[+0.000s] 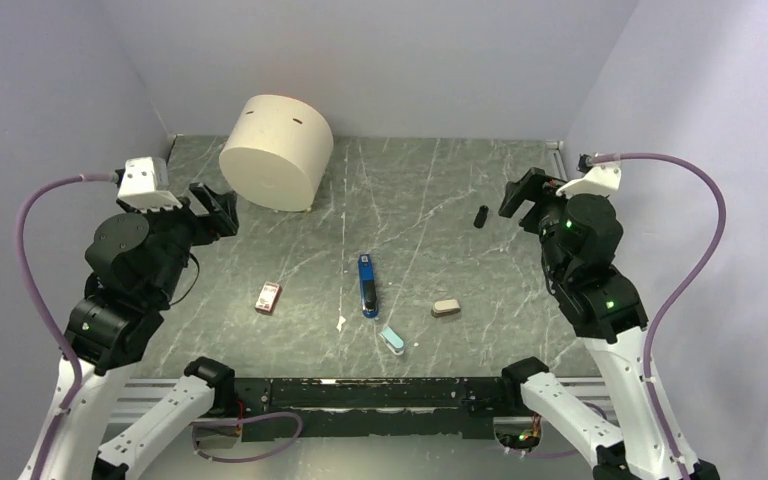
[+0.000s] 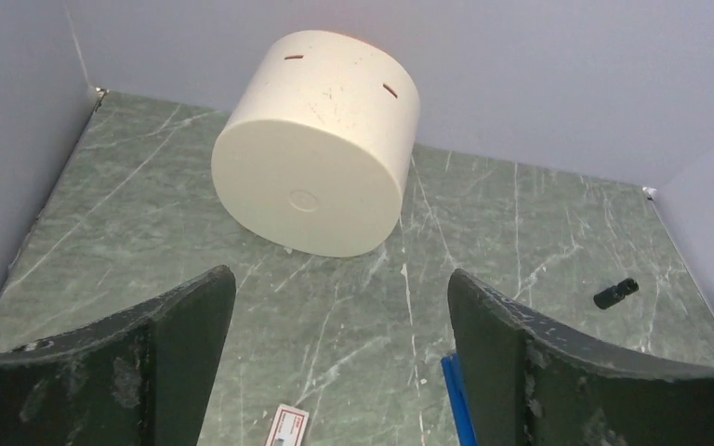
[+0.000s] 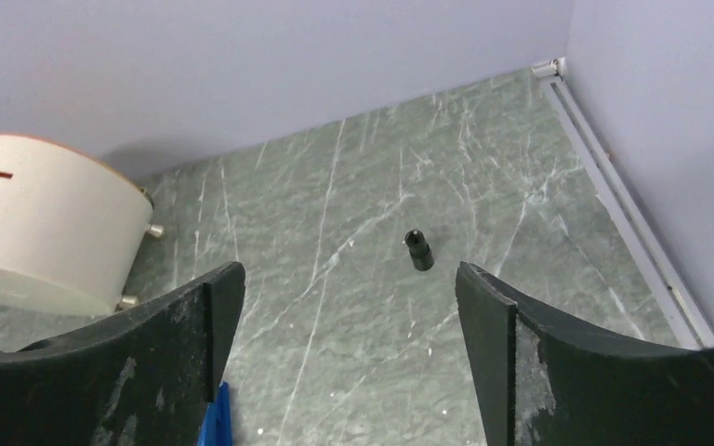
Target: Load the staples into the stapler
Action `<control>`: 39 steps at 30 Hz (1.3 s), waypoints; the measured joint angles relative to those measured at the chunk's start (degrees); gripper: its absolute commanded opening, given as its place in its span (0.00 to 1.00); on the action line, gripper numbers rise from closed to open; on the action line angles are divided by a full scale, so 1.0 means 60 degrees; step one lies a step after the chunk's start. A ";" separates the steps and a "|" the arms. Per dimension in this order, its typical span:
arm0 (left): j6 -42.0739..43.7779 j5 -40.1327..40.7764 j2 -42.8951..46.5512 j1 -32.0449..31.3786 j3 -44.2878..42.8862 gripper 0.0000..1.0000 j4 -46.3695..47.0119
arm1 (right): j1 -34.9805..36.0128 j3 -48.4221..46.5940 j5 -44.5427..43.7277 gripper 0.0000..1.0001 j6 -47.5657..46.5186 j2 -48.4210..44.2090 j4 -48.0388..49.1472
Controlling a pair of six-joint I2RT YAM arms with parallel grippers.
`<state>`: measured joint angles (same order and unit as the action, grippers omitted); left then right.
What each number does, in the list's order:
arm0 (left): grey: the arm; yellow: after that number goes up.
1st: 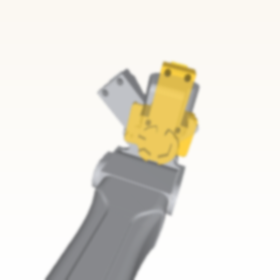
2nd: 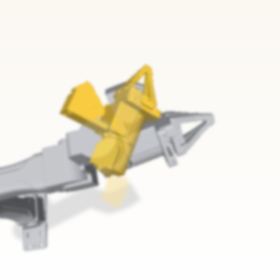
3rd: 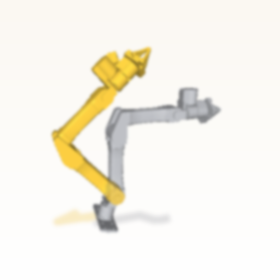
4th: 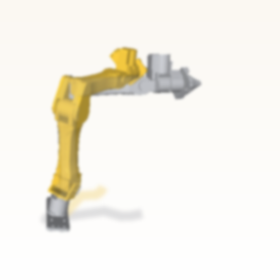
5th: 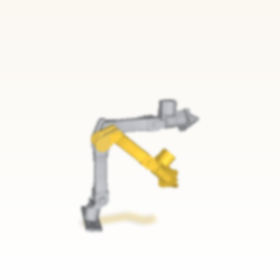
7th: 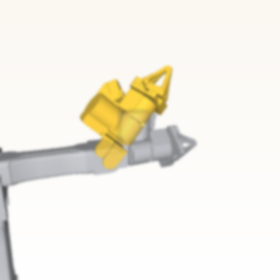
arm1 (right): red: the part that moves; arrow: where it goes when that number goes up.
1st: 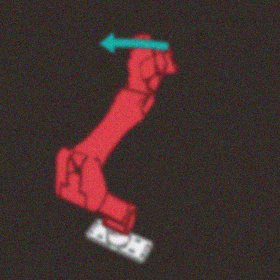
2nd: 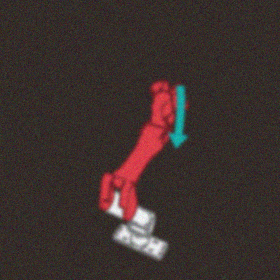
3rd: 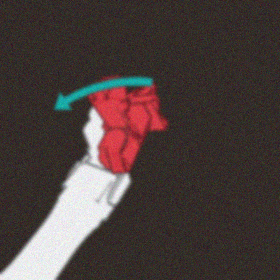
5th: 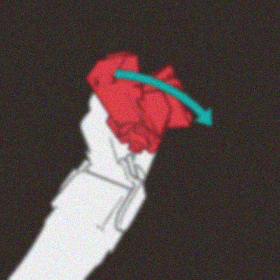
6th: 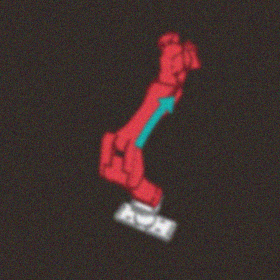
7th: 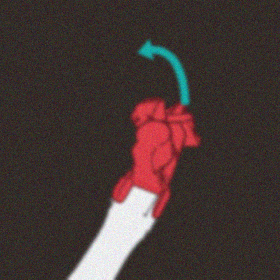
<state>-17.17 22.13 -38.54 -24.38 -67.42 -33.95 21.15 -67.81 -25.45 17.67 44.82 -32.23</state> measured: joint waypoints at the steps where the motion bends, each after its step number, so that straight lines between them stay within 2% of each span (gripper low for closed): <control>1: 0.0018 -0.0251 -0.0044 0.0208 0.0022 0.92 0.0106 | -0.0153 0.0000 0.0098 0.93 -0.0011 0.0015 0.0066; 5: 0.0109 -0.1286 -0.0120 0.0933 0.0208 0.95 0.0535 | -0.0619 0.0004 0.0579 0.97 -0.0018 0.0106 0.0372; 9: 0.0160 -0.2353 -0.0193 0.1355 0.0401 0.97 0.0790 | -0.0885 0.0211 0.1020 0.95 0.0120 0.0124 0.0707; 11: 0.0226 -0.3104 -0.0222 0.1504 0.0576 0.97 0.0933 | -0.0980 0.0415 0.1220 0.92 0.0306 0.0117 0.0867; 16: 0.0273 -0.5180 -0.0222 0.1705 0.1348 0.97 0.1337 | -0.1107 0.1035 0.1898 0.97 0.0772 0.0113 0.1188; 21: -0.0204 -0.6368 -0.0189 0.1770 0.2255 0.97 0.1781 | -0.1169 0.2029 0.3628 0.92 0.0852 0.0091 0.2084; 25: -0.0878 -0.6925 -0.0302 0.1800 0.3155 0.91 0.2164 | -0.1173 0.3388 0.5362 0.87 0.1453 0.0237 0.3617; 29: -0.1599 -0.6772 -0.0645 0.1807 0.3993 0.96 0.2069 | -0.0790 0.4313 0.6284 0.86 0.2095 0.1220 0.4867; 39: -0.4452 -0.2976 -0.0211 0.1861 0.5486 0.97 -0.0248 | 0.2546 0.3628 0.5227 0.86 0.2018 0.3956 0.5508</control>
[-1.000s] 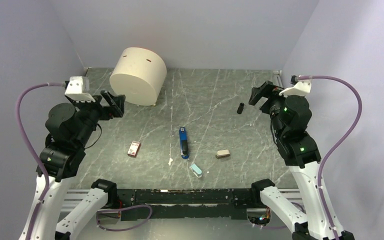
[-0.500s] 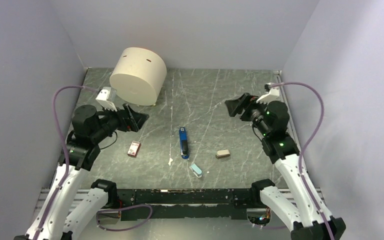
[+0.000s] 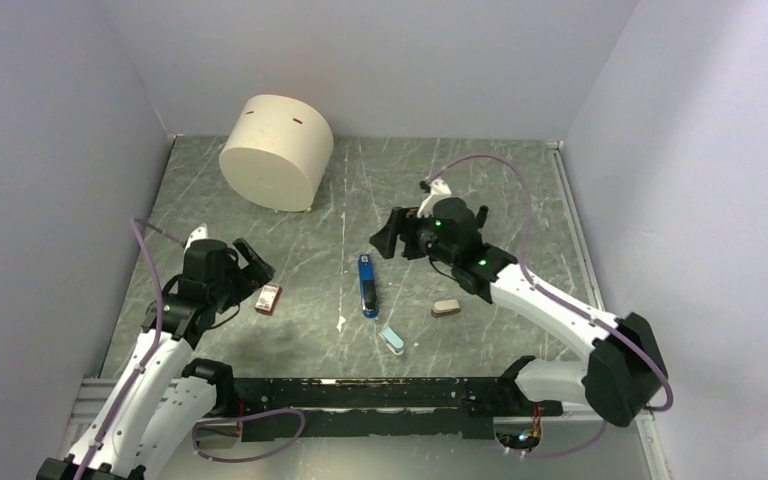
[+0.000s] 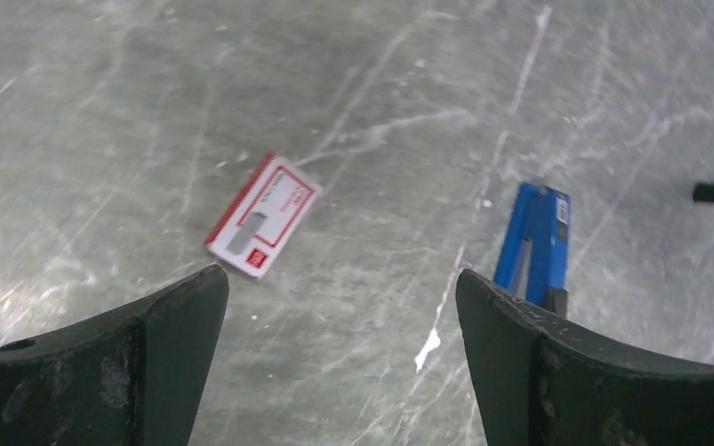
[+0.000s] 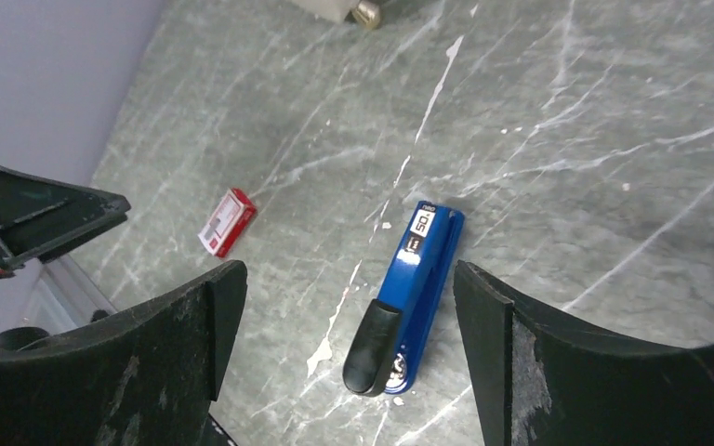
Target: Load the staples into the stapler
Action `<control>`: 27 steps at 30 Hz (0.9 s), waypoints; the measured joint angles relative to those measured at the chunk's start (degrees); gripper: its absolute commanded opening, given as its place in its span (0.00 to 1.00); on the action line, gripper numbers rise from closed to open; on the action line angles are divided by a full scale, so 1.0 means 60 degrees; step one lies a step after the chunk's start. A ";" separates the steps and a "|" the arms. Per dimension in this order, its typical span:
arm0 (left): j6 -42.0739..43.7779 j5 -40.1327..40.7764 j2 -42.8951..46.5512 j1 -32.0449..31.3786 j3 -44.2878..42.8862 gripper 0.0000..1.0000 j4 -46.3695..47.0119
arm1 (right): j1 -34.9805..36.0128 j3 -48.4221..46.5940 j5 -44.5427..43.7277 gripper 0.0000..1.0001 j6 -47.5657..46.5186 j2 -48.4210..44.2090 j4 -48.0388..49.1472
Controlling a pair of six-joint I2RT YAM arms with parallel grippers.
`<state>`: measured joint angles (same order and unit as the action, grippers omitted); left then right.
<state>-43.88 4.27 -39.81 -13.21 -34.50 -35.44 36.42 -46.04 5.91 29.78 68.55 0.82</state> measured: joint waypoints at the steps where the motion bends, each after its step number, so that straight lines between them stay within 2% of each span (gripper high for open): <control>1: -0.0259 0.0259 0.0135 0.0000 0.0120 0.97 -0.0138 | 0.0273 -0.0138 -0.0160 0.86 -0.0018 0.0273 -0.0015; 6: -0.1300 0.1016 0.0696 0.0000 0.0798 0.96 -0.0397 | 0.1508 -0.1195 -0.1220 0.86 -0.0233 0.1741 -0.0160; 8: -0.1523 0.1137 0.0703 0.0000 0.0991 0.91 -0.0404 | 0.2004 -0.1796 -0.1610 0.82 -0.0342 0.2404 -0.0251; 11: -0.1730 0.1450 0.0648 0.0000 0.1100 0.90 -0.0488 | 0.2758 -0.2841 -0.2124 0.78 -0.0561 0.3479 -0.0444; 13: -0.1832 0.1668 0.0729 0.0000 0.1104 0.88 -0.0565 | 0.3235 -0.3497 -0.2353 0.74 -0.0725 0.4211 -0.0477; 16: -0.1971 0.1814 0.1031 0.0000 0.1209 0.82 -0.0583 | 0.3767 -0.4335 -0.2572 0.63 -0.0882 0.5246 -0.0477; 19: -0.2131 0.1967 0.1319 0.0000 0.1242 0.79 -0.0688 | 0.4251 -0.5125 -0.3096 0.64 -0.0878 0.6346 -0.0426; 22: -0.2146 0.2361 0.1344 0.0000 0.0951 0.81 -0.1024 | 0.4634 -0.5479 -0.3738 0.68 -0.0769 0.7111 -0.0219; 27: -0.2076 0.3537 0.1297 0.0000 -0.0623 0.83 -0.1774 | 0.4914 -0.6932 -0.4113 0.71 -0.0503 0.8422 -0.0426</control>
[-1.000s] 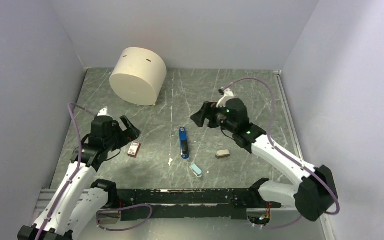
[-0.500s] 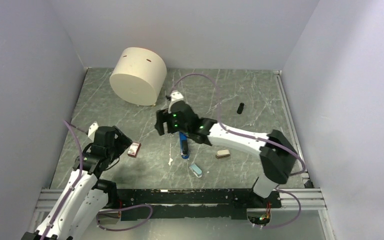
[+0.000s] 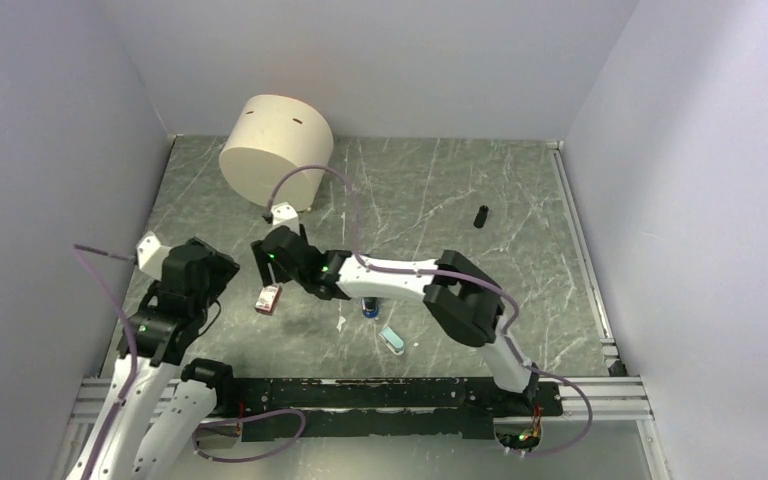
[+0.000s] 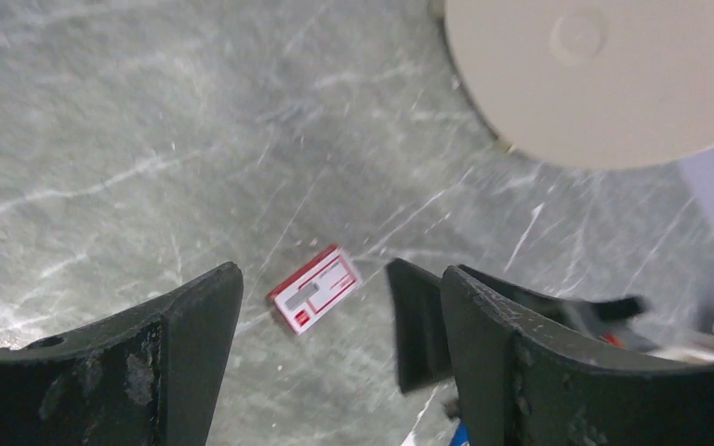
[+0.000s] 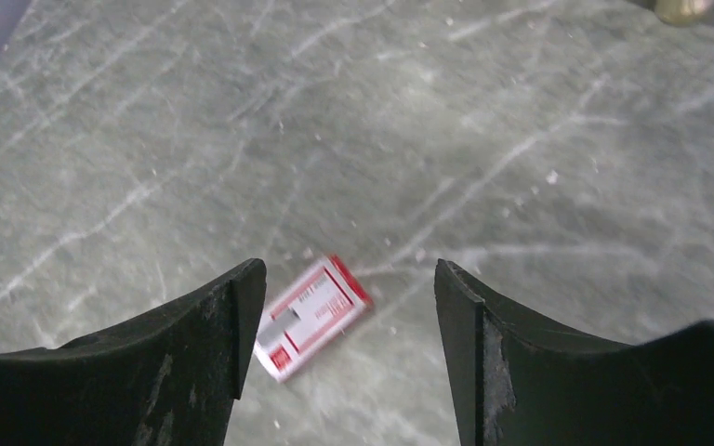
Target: Load the staples into the stapler
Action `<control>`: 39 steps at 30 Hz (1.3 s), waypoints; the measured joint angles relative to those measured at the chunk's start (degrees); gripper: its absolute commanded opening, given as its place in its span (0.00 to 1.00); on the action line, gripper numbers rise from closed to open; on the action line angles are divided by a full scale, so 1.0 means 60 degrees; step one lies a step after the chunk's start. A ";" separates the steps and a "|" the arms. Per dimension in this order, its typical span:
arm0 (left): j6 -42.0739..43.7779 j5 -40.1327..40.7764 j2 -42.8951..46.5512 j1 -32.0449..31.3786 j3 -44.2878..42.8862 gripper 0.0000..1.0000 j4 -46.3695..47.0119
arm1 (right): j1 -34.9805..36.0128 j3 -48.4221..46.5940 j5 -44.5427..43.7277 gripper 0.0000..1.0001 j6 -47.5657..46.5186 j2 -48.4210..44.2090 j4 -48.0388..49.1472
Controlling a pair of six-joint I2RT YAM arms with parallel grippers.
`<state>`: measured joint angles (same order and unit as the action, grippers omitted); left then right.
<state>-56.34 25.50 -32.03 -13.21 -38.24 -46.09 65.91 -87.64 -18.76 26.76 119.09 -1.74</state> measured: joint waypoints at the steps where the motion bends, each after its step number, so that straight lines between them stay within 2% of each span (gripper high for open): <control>1: 0.0029 0.0211 0.0066 0.0000 -0.0244 0.84 -0.0058 | 0.0015 -0.0437 -0.0036 0.72 0.0004 0.0317 -0.0055; 6: 0.0229 0.1086 0.0637 0.0000 -0.1005 0.86 -0.0408 | 0.0098 -0.2095 -0.0270 0.73 0.0007 0.1588 -0.0565; 14: 0.0237 0.1727 0.1158 0.0000 -0.1177 0.88 -0.0874 | 0.0266 -0.3858 -0.0382 0.73 -0.0109 0.3191 -0.1821; 18: 0.0215 0.1800 0.1268 0.0000 -0.1177 0.89 -0.1020 | 0.0423 -0.4870 -0.0554 0.67 -0.0302 0.3898 -0.2794; 21: 0.0222 0.1825 0.1268 0.0000 -0.1180 0.89 -0.1042 | 0.0514 -0.5060 -0.0867 0.62 -0.0423 0.4000 -0.3242; 28: 0.0255 0.1738 0.1268 0.0000 -0.1180 0.90 -0.1016 | 0.0594 -0.4492 -0.1366 0.52 -0.0543 0.3588 -0.3621; 33: 0.0433 0.1494 0.1268 0.0000 -0.1180 0.91 -0.0936 | 0.0539 -0.2790 -0.1388 0.51 -0.0619 0.2412 -0.3905; 39: 0.0616 0.1049 0.1184 0.0000 -0.1027 0.93 -0.0729 | 0.0390 -0.0576 -0.0226 0.54 -0.0954 0.0947 -0.3359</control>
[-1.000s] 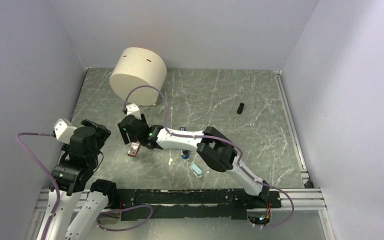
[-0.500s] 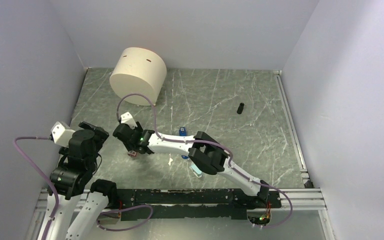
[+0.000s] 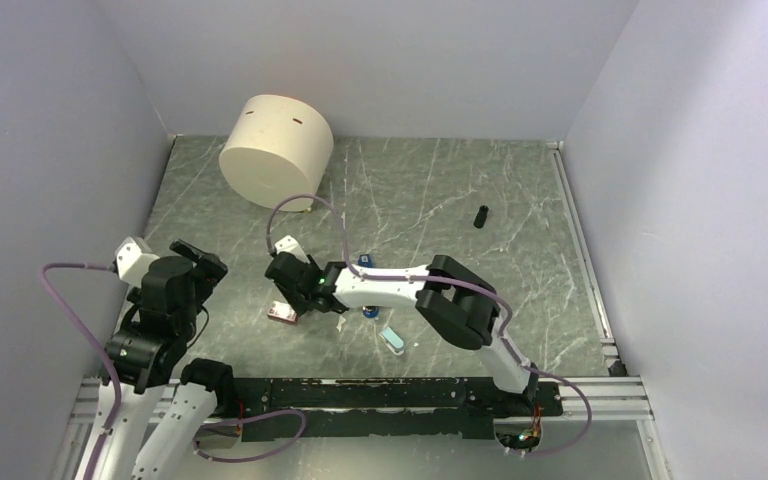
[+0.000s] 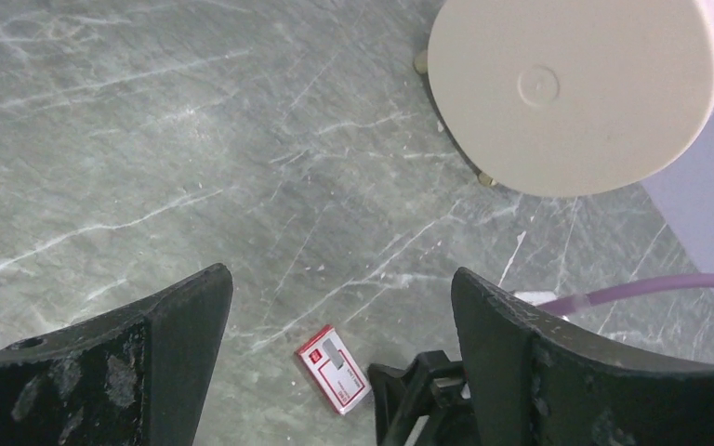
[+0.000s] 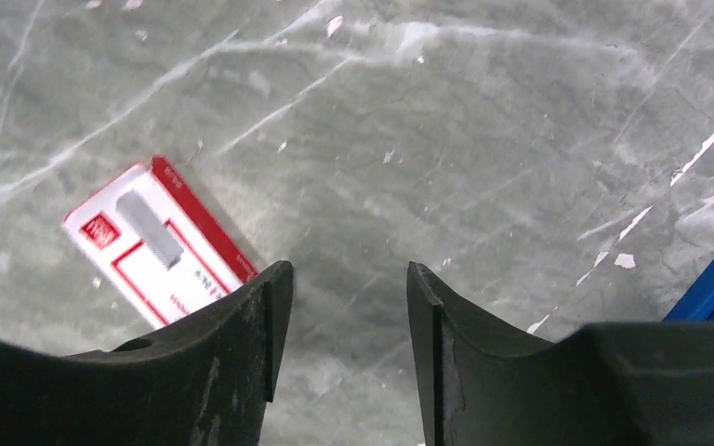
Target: Load the staples into the stapler
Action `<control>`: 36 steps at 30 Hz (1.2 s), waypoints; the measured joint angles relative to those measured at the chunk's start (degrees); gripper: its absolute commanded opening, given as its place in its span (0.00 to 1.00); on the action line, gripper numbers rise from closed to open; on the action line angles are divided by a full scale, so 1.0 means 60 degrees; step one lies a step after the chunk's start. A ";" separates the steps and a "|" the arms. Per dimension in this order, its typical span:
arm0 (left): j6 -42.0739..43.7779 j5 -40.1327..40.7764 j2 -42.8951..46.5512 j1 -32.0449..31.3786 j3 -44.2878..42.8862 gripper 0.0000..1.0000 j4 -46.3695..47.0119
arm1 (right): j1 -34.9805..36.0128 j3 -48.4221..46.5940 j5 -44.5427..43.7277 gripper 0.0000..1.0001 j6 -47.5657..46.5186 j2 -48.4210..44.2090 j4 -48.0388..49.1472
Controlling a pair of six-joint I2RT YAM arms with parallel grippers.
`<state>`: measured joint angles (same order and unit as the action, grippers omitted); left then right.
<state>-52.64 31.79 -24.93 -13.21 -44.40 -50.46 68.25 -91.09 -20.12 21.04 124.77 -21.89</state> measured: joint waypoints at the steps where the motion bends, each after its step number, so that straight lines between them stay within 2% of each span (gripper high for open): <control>1: 0.0015 -0.0073 -0.0044 0.0000 0.0036 0.94 0.0004 | -0.0022 0.0277 0.0168 0.56 -0.0069 -0.0200 0.0153; 7: 0.0102 -0.0586 -0.0488 0.0000 0.0117 0.97 0.0015 | -0.0073 0.1115 0.0965 0.67 -0.0743 -0.1293 0.1235; 11: 0.0295 -0.0903 -0.0820 0.0000 0.0080 0.96 0.0018 | -0.0073 0.1865 0.2065 0.73 -0.1585 -0.2124 0.2313; 17: 0.0353 -0.0627 -0.0911 0.0000 -0.0608 0.93 -0.0299 | -0.0058 0.2408 0.3632 0.79 -0.2758 -0.2055 0.3286; 25: 0.0783 0.0459 -0.0350 0.0000 -0.2120 0.95 -0.0295 | 0.0087 0.2539 0.4222 0.77 -0.3723 -0.1457 0.3876; 36: 0.0838 0.0521 -0.0251 0.0000 -0.1836 0.95 -0.0357 | 0.0452 0.2681 0.4124 0.68 -0.5249 -0.1027 0.4437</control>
<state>-47.62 34.92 -26.44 -13.21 -55.42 -52.60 70.96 -75.00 4.62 -10.46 118.61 4.73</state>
